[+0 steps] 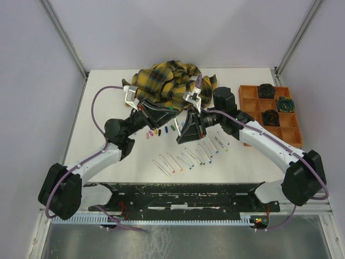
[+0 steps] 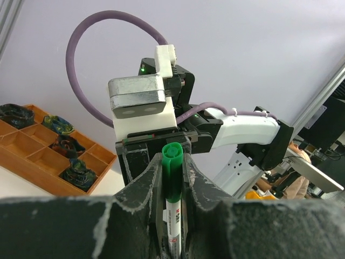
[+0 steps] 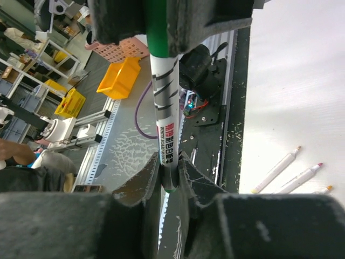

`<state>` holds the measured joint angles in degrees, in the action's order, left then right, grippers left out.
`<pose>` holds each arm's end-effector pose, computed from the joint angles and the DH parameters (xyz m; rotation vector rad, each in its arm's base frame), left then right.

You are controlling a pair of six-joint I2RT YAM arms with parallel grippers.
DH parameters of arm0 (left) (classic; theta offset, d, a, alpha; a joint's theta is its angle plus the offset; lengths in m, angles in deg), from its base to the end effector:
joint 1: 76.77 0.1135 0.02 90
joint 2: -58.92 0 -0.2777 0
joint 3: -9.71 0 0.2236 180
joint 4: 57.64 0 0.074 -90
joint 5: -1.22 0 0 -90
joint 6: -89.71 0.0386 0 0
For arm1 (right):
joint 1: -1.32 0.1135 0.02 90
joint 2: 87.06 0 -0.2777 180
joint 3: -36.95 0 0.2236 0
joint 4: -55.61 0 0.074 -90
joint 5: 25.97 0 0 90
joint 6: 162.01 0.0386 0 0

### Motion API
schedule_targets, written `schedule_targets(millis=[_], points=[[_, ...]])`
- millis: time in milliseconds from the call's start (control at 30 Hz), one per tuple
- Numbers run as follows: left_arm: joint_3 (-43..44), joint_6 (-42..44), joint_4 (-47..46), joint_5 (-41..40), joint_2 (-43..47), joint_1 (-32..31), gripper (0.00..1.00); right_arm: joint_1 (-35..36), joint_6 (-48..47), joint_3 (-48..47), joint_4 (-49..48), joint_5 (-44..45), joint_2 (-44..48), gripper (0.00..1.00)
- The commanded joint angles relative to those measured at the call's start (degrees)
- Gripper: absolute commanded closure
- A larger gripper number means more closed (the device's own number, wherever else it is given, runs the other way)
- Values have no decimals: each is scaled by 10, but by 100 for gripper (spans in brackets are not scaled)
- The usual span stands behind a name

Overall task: Open the pen caps
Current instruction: Open the pen cap from the pen.

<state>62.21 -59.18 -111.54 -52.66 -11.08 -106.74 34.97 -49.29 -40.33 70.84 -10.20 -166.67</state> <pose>0.1818 -0.1311 0.3696 0.3878 1.1668 -1.6721 0.2074 0.1827 0.3521 -1.1726 1.7087 1.8360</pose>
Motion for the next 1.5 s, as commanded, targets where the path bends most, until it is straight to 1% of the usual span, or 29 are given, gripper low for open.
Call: schedule_targets(millis=[0,67,200,267,467,533,600,667,700,733,767,867,967,1067,1167,1267,1300,1333,1400,1467], points=[[4,1,0,-15,14,0,97,3,-12,-26,17,35,11,72],[-6,6,3,-26,13,-6,97,3,-2,-17,6,67,16,65],[-29,22,17,-55,16,-20,97,2,39,17,-70,100,27,59],[-39,31,22,-68,19,-25,97,1,55,23,-92,107,28,56],[-50,64,55,-105,29,-48,97,-2,56,38,-105,134,30,56],[-52,75,66,-118,34,-56,97,-2,57,42,-110,136,27,59],[-57,82,70,-133,42,-58,97,-2,57,42,-110,136,24,66],[-65,91,75,-152,54,-57,97,-1,58,42,-111,132,19,77],[-68,100,79,-164,61,-57,97,-1,59,42,-113,130,17,86],[-69,110,85,-180,69,-57,97,-1,61,41,-113,128,14,98],[-69,123,95,-198,79,-57,97,-1,64,42,-115,128,11,100],[-42,167,139,-265,102,-48,97,4,76,42,-122,119,-3,100],[13,189,168,-292,104,-8,97,13,97,48,-142,116,-15,100],[57,154,149,-279,88,60,97,24,111,53,-158,114,-26,100],[94,96,115,-232,65,121,97,30,113,53,-158,113,-39,100],[117,67,110,-200,56,152,97,32,109,49,-153,112,-42,100],[115,68,125,-200,62,154,97,32,97,44,-139,114,-40,100],[109,74,149,-207,72,154,97,32,70,37,-105,120,-35,100],[81,91,225,-228,99,153,97,31,5,10,-19,141,-26,100],[39,104,300,-251,133,154,97,31,-35,-6,42,163,-22,100]])
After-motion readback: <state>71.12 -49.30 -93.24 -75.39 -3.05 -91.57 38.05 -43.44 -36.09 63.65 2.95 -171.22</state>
